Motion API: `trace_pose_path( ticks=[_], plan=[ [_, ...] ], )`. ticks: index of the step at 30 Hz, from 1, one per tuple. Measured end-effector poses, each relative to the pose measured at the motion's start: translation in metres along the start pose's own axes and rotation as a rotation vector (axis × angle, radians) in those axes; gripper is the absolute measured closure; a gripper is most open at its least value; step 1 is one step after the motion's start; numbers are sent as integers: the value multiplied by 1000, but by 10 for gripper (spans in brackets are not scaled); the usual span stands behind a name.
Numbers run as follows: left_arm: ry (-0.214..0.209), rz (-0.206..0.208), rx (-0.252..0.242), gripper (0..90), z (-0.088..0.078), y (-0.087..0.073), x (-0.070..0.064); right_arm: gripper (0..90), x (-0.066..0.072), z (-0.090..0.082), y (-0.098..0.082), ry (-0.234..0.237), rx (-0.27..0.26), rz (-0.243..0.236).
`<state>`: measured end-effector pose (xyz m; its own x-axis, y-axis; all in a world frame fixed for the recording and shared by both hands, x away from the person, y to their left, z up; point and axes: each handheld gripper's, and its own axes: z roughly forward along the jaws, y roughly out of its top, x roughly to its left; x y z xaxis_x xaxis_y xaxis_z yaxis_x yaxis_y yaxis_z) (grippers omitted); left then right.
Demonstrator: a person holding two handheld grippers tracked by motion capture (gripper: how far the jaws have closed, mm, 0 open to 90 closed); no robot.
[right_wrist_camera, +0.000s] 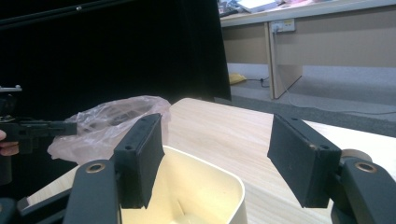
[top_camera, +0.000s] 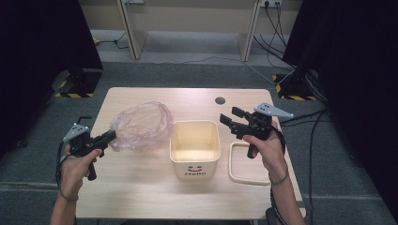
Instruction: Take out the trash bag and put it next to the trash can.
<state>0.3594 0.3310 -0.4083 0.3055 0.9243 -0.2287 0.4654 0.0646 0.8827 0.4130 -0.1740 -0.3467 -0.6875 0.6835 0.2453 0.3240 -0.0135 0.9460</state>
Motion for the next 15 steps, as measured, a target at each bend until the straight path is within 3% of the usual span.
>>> trace_pose_path(
  ticks=[8, 11, 15],
  plan=[
    [27, -5, 18, 816, 1, -7, 6, 354, 1, 2, -2, 4, 9, 0],
    [69, 15, 33, 819, 2, -11, 10, 354, 0, 1, -1, 3, 3, 1],
    [75, 8, 47, 815, 4, -17, 12, 355, 0, -1, 0, 3, 0, 3]
  ],
)
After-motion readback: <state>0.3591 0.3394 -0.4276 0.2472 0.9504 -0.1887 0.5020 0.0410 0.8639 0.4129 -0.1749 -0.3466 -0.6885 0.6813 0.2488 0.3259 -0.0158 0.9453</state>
